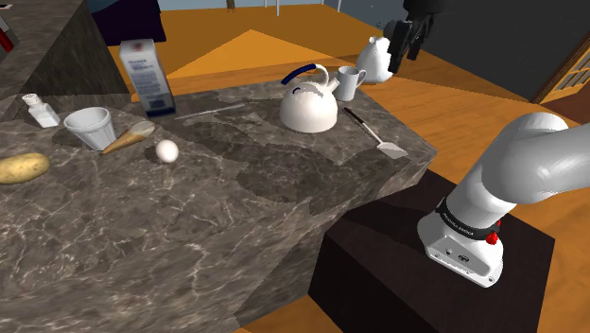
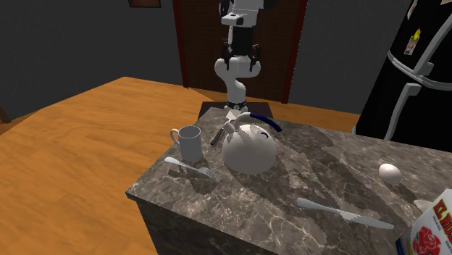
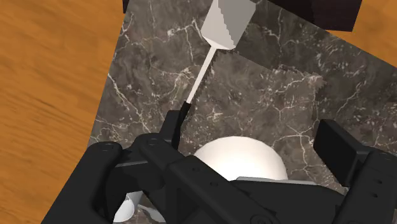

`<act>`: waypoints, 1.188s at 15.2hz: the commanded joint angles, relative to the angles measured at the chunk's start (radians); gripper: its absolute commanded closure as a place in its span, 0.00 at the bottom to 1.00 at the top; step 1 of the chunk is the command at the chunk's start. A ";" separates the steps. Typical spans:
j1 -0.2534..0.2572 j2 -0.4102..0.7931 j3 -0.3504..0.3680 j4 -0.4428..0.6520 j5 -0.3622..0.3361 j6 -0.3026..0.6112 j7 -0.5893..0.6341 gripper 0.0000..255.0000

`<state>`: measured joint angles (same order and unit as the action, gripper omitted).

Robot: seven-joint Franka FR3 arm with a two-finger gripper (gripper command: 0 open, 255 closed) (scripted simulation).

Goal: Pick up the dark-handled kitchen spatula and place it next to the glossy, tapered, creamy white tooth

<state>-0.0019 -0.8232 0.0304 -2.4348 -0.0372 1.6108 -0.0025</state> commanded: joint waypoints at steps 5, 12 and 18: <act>-0.037 0.011 -0.011 -0.124 0.003 0.152 0.062 0.00; -0.105 0.100 -0.029 -0.300 0.009 0.447 0.167 0.00; -0.148 0.223 -0.039 -0.385 0.013 0.673 0.229 0.00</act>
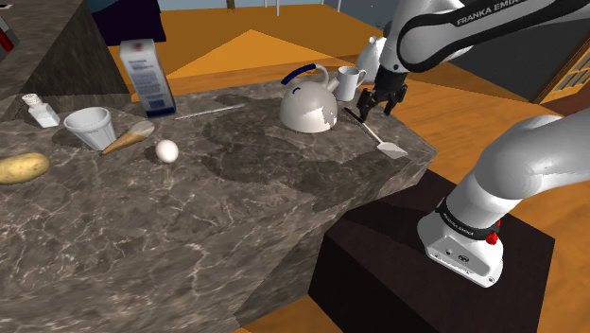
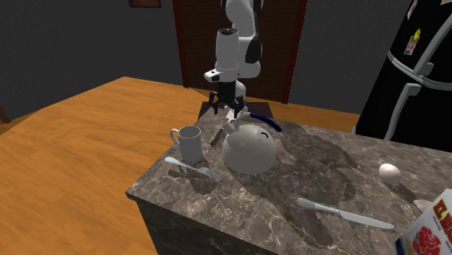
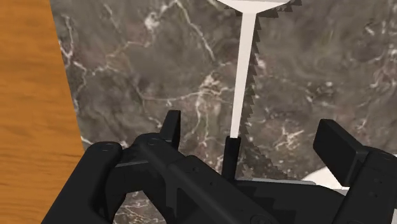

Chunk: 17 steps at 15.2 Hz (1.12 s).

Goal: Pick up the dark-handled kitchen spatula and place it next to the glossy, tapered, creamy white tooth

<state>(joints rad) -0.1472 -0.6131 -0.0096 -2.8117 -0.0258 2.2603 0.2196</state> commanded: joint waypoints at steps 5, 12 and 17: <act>-0.004 0.073 0.000 -0.041 -0.001 0.117 0.008 0.00; -0.004 0.094 -0.001 -0.050 -0.001 0.147 0.008 0.00; -0.004 0.094 -0.001 -0.050 -0.001 0.147 0.008 1.00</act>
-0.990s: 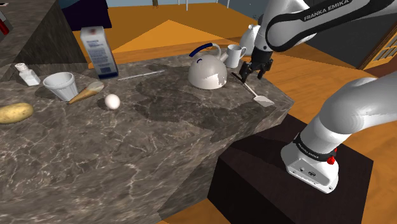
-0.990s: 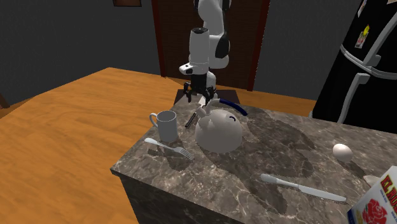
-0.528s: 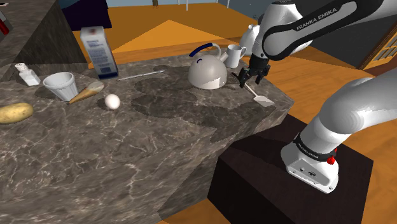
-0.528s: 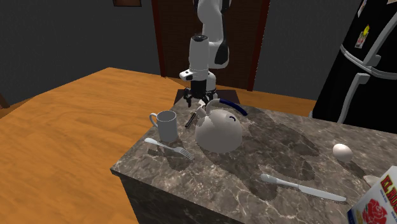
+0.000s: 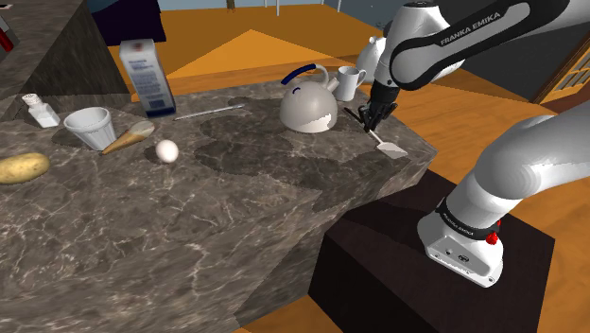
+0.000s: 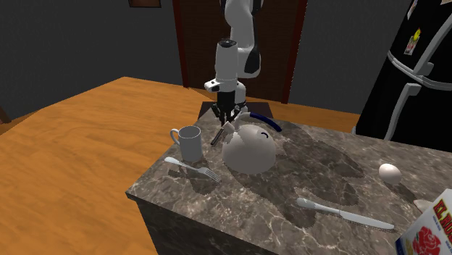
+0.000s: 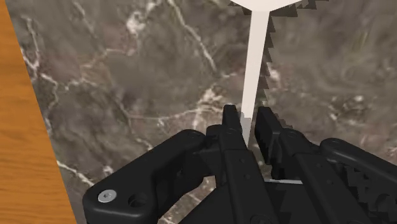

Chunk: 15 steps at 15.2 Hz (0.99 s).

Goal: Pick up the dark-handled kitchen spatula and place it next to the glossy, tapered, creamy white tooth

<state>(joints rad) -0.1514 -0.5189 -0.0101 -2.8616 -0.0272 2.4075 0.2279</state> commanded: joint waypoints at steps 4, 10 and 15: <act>0.000 0.000 0.000 0.000 0.000 0.000 0.000 1.00; 0.001 -0.036 0.000 0.021 0.001 -0.056 -0.001 1.00; 0.001 -0.086 0.000 0.060 0.003 -0.146 -0.003 1.00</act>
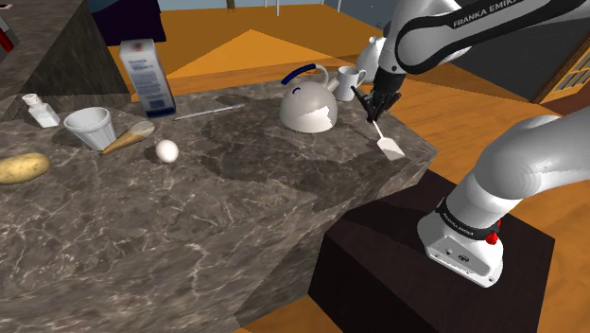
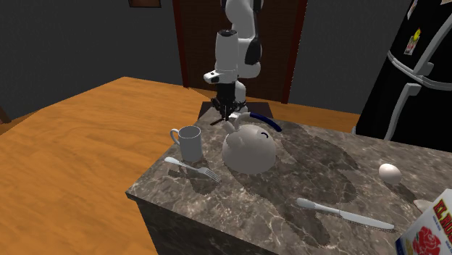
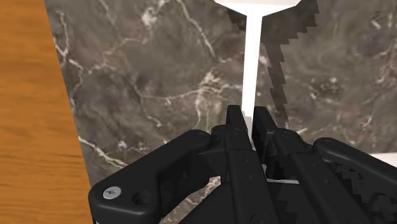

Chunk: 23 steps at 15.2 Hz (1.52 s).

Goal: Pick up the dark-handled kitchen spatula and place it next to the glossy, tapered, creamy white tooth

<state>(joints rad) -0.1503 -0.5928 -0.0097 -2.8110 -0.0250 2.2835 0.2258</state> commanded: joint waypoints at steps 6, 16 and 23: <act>0.001 -0.059 0.000 0.064 0.002 -0.124 -0.002 1.00; 0.027 -0.064 0.043 0.168 0.028 -0.234 0.045 1.00; 0.095 0.087 0.180 0.286 0.086 -0.199 0.211 1.00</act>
<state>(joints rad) -0.0637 -0.5279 0.1517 -2.5434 0.0544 2.0804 0.4127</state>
